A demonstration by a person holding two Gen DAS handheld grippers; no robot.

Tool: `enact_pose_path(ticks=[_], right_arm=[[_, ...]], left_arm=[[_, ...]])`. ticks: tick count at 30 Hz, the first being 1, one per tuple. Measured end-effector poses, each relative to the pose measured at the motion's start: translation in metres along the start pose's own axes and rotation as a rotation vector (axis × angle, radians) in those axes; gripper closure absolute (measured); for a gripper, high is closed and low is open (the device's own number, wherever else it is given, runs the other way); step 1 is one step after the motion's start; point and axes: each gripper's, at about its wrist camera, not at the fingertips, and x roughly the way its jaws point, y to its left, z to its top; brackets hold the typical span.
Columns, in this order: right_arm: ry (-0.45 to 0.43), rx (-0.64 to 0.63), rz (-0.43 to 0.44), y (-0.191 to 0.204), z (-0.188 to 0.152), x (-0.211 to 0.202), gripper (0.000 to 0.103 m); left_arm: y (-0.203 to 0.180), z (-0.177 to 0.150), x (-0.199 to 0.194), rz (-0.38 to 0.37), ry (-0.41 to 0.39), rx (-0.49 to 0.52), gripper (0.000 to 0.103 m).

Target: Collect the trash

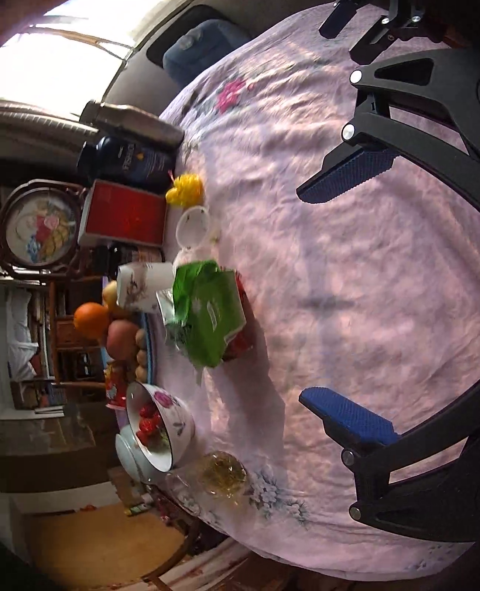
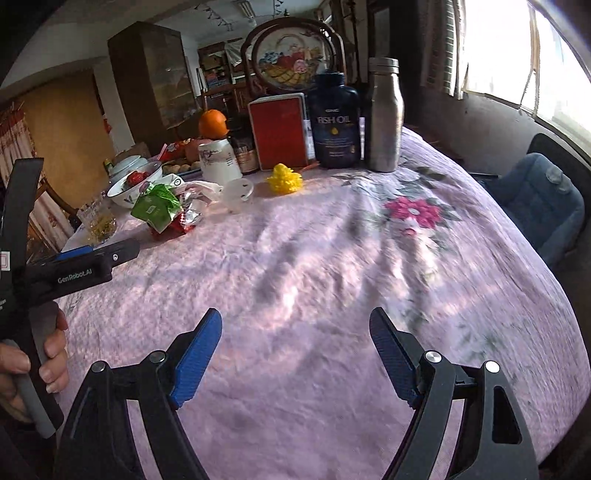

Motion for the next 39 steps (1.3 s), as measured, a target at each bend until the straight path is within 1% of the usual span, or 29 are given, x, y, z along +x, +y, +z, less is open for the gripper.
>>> enact_pose_path(ticks=[3,4,6,7,10,13,16,19,22,23,24,26,29,32,34,37,38,39], right_arm=[[0.014,-0.027,0.008,0.012,0.009,0.015,0.022],[0.02,-0.032,0.01,0.016,0.012,0.02,0.022],[0.028,-0.051,0.02,0.024,0.016,0.027,0.022],[0.033,-0.066,0.02,0.028,0.019,0.032,0.022],[0.044,-0.101,0.021,0.04,0.028,0.045,0.022],[0.047,-0.12,0.045,0.056,0.041,0.056,0.022],[0.036,-0.163,0.077,0.075,0.057,0.066,0.022],[0.05,-0.252,0.144,0.098,0.076,0.084,0.022],[0.061,-0.333,0.137,0.117,0.089,0.103,0.023],[0.068,-0.35,0.144,0.122,0.093,0.108,0.025],[0.078,-0.37,0.158,0.128,0.097,0.113,0.03],[0.085,-0.404,0.18,0.138,0.102,0.12,0.035],[0.075,-0.446,0.189,0.152,0.108,0.128,0.036],[0.081,-0.465,0.194,0.159,0.113,0.138,0.038],[0.082,-0.476,0.183,0.162,0.116,0.144,0.038],[0.086,-0.481,0.197,0.165,0.12,0.15,0.045],[0.089,-0.485,0.198,0.166,0.121,0.152,0.051],[0.098,-0.489,0.203,0.167,0.121,0.154,0.06]], left_arm=[[0.013,0.008,0.014,0.046,-0.001,-0.018,0.007],[0.017,0.008,0.018,0.063,-0.003,-0.031,0.007],[0.026,0.004,0.021,0.071,-0.035,-0.052,0.007],[0.029,0.003,0.022,0.087,-0.031,-0.046,0.007],[0.035,0.006,0.017,0.081,-0.057,-0.029,0.007],[0.048,0.01,0.023,0.068,-0.03,-0.053,0.007],[0.066,0.011,0.033,0.08,0.01,-0.116,0.007],[0.075,0.011,0.04,0.075,0.036,-0.145,0.007],[0.08,0.01,0.043,0.081,0.05,-0.158,0.007],[0.083,0.01,0.044,0.093,0.057,-0.165,0.007],[0.085,0.011,0.045,0.112,0.059,-0.167,0.007],[0.089,0.011,0.047,0.156,0.06,-0.168,0.007],[0.1,0.01,0.054,0.15,0.093,-0.209,0.007],[0.107,0.009,0.058,0.176,0.113,-0.238,0.007],[0.113,0.008,0.06,0.171,0.122,-0.266,0.007],[0.116,0.007,0.062,0.174,0.133,-0.283,0.007],[0.116,0.007,0.062,0.175,0.136,-0.283,0.007],[0.116,0.007,0.062,0.174,0.137,-0.287,0.007]])
